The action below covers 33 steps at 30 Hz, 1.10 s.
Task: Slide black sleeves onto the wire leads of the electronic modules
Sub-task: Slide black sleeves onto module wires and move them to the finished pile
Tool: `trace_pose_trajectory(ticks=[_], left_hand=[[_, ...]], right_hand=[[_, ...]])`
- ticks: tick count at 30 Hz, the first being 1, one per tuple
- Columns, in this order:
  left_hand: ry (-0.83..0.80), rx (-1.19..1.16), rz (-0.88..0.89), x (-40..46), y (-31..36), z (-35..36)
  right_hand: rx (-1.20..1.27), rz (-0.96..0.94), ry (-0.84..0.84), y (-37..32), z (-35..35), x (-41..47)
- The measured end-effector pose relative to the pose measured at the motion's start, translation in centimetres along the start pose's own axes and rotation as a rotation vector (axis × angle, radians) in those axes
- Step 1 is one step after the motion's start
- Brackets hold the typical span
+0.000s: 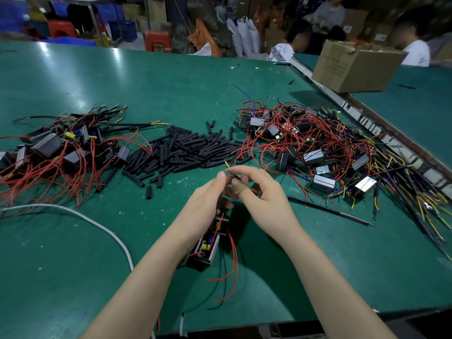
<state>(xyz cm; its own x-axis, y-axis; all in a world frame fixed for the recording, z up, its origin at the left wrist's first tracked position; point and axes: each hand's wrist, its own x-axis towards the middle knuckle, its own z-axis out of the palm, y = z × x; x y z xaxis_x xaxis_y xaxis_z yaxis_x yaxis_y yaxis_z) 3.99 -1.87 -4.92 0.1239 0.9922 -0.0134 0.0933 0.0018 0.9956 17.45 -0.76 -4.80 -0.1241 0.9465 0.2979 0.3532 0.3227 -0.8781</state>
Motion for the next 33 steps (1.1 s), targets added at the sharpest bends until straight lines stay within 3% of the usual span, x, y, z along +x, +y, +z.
trace_pose_trajectory(ticks=[4,9,13,33], left_hand=[[-0.028,-0.104,0.035,-0.09,0.13,-0.11],[0.087,-0.271,0.082,0.16,-0.20,-0.22],[0.161,-0.209,0.189,0.12,-0.50,-0.56],[0.309,0.022,0.323,-0.24,-0.21,-0.41]], right_hand=[[0.081,-0.004,-0.027,-0.46,0.02,-0.09],[0.215,0.075,-0.043,-0.36,-0.13,0.02],[0.200,0.071,-0.039,-0.26,-0.05,-0.04],[0.256,0.131,-0.025,-0.75,-0.22,-0.14]])
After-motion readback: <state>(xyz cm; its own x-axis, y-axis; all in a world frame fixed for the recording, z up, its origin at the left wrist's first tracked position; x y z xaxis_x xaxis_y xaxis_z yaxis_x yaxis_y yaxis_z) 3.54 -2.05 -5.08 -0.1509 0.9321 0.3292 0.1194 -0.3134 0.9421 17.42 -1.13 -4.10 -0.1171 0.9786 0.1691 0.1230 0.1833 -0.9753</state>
